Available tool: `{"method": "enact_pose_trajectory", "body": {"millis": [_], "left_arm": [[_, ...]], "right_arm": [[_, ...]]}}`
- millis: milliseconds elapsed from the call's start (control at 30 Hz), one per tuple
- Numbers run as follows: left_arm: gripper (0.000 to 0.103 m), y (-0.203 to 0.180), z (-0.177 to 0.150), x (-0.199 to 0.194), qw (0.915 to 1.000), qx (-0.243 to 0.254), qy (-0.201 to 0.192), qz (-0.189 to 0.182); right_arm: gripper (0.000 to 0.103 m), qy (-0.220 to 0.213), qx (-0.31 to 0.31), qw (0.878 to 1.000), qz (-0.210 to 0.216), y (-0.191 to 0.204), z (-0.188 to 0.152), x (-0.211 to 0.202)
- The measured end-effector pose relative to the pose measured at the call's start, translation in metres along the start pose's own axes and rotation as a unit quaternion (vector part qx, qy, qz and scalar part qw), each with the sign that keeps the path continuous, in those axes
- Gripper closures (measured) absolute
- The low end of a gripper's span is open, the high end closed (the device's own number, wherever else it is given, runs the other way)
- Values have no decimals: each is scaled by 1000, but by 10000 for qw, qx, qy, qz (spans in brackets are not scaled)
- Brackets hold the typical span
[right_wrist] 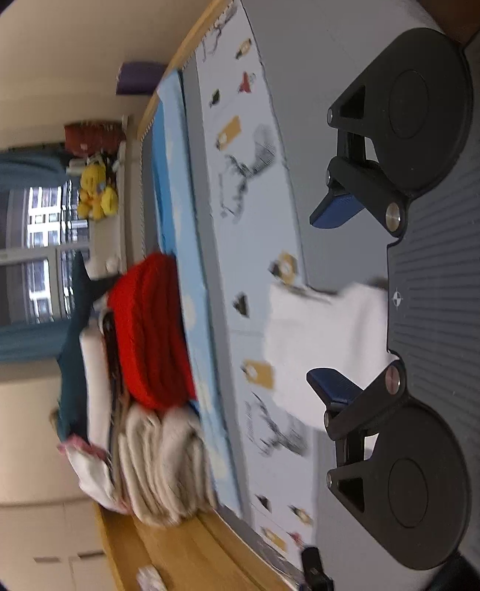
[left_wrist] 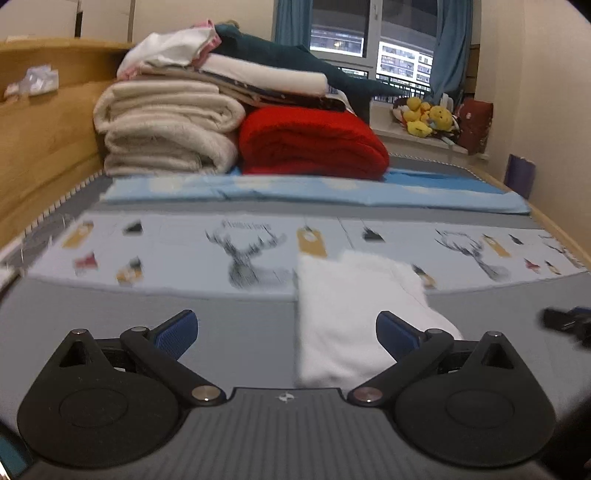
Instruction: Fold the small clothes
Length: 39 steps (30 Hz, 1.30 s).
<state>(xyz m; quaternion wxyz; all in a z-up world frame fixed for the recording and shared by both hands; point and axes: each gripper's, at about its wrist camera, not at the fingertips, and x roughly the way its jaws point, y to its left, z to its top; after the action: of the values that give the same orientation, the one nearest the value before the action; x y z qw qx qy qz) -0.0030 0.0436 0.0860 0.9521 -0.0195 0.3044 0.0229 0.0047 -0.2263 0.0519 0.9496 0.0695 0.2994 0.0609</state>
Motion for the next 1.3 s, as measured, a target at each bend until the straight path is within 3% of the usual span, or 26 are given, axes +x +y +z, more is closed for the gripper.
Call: {"method": "enact_pose_trajectory", "body": {"millis": [67,133,167,267,367,500,767,1300], "left_arm": [[0,-14,-28,-6,9999,52,96,-51],[0,-30,-43,1,9972,338,609,-275],[0,-34,-43,3,9960,399,688,-404],[0,-35,-36,8,9987,402,294,-92],[0,-29,-32,21,9990,276,349,68],[0,-18,-28,23,9987,-145,481,-8],[0,-24,-30,34,9971,21,732,-204],[0,-26,-31,36,9970,97,687,-341]], "right_arm": [[19,94,-72,9999,-24,12,-21,-9],[19,292,-139,9994,-81,23,-40,-14],[19,423,-149,9989,-111,25,-45,-13],[19,510,-151,9980,-354,29,-50,-7],[19,564,-170,9968,-541,28,-50,3],[19,682,-46,9955,-656,24,-52,12],[18,691,-150,9957,-602,28,-55,14],[17,640,-309,9955,-624,34,-54,12]]}}
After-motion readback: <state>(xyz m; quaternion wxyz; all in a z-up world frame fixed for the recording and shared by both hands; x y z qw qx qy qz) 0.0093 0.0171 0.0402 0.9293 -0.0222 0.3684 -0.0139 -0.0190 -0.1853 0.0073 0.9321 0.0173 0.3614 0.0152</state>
